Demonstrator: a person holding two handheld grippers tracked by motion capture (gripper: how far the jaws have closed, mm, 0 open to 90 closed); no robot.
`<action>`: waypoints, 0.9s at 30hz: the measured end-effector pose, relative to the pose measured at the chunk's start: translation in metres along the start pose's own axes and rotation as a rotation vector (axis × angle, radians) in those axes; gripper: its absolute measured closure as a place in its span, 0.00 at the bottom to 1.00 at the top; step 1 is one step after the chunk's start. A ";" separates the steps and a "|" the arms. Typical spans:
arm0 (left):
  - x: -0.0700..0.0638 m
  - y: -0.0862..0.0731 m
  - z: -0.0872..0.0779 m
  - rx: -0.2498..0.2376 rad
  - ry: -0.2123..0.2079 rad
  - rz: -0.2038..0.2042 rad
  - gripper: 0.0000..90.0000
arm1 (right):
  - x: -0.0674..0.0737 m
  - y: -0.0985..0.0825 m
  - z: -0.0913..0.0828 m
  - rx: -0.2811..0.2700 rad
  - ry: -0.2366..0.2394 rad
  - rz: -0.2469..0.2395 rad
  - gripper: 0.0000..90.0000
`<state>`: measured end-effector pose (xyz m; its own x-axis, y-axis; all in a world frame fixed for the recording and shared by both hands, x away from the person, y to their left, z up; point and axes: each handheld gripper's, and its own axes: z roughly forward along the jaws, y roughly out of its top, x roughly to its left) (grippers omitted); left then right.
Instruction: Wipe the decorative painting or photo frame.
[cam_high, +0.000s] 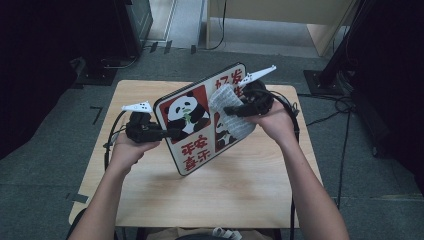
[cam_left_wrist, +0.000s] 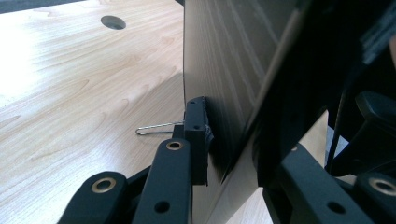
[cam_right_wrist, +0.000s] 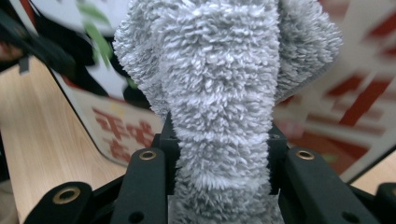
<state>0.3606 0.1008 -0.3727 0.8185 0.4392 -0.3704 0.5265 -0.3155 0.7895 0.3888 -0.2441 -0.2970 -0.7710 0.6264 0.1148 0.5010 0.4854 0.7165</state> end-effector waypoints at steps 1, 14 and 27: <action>0.000 0.000 0.000 0.000 0.000 0.000 0.86 | 0.001 0.007 -0.003 -0.011 -0.005 -0.007 0.71; 0.000 0.000 0.000 0.001 -0.001 0.000 0.86 | 0.012 0.050 -0.006 -0.037 -0.026 -0.053 0.71; 0.001 0.000 0.000 0.002 -0.002 0.003 0.86 | 0.009 0.036 0.007 -0.009 -0.010 -0.043 0.71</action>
<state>0.3611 0.1014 -0.3730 0.8205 0.4365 -0.3690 0.5244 -0.3182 0.7897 0.4023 -0.2165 -0.2747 -0.7879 0.6109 0.0768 0.4636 0.5065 0.7270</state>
